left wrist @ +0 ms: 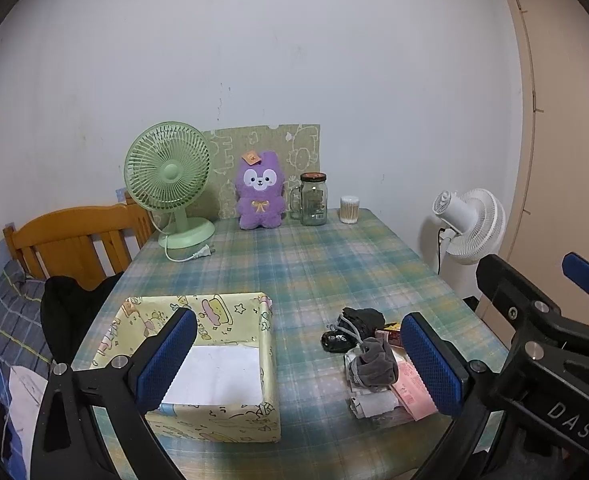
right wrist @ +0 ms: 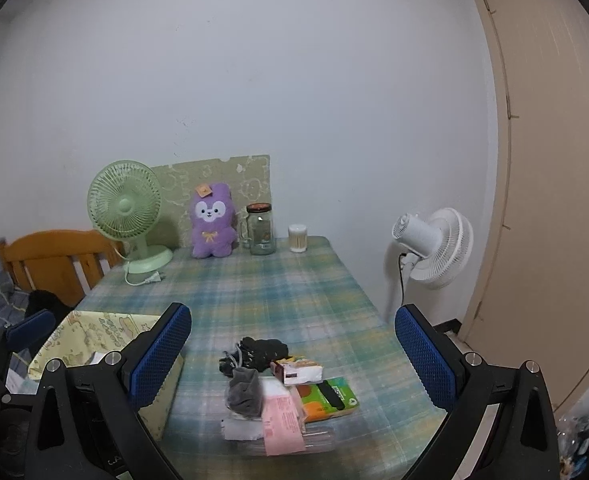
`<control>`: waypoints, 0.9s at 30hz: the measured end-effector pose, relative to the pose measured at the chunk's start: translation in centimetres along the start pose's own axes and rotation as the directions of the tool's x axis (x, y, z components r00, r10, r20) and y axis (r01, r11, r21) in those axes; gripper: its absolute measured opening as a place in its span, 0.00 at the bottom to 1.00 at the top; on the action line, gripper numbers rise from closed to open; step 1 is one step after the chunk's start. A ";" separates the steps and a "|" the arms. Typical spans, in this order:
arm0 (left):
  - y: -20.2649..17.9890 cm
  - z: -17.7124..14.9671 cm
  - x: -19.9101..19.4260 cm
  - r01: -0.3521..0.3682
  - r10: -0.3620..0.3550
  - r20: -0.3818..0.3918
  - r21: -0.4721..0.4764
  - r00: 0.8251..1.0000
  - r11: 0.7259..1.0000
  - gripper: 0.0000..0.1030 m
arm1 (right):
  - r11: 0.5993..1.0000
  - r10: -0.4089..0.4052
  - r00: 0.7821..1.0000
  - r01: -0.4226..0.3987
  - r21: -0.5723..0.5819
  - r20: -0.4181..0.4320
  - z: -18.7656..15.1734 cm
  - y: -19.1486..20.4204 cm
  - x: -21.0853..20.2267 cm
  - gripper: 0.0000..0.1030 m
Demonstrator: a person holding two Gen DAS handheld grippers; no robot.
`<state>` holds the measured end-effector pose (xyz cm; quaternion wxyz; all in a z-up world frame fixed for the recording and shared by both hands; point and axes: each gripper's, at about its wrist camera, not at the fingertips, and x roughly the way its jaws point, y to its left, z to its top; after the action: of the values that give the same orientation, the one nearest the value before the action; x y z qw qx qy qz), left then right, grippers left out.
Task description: Organize soft objects
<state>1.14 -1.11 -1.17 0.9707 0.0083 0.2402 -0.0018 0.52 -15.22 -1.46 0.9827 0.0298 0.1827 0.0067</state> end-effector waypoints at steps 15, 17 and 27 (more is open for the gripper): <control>0.5 -0.1 0.5 -0.006 0.006 -0.010 -0.012 1.000 1.000 1.00 | 0.999 0.032 0.998 -0.032 0.010 -0.046 -0.3 -0.1 1.0 1.00; 0.5 -0.1 0.5 -0.012 0.012 -0.009 -0.010 1.000 1.000 1.00 | 0.999 0.033 0.998 -0.032 0.008 -0.053 -0.3 0.0 1.1 1.00; 0.5 -0.2 0.6 -0.010 0.010 -0.010 -0.009 1.000 1.000 0.99 | 1.000 0.028 0.998 -0.028 -0.001 -0.062 -0.2 -0.1 1.1 1.00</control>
<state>1.62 -0.64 -1.61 0.9694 0.0052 0.2452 0.0041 1.47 -15.28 -2.05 0.9764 0.0311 0.2125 0.0216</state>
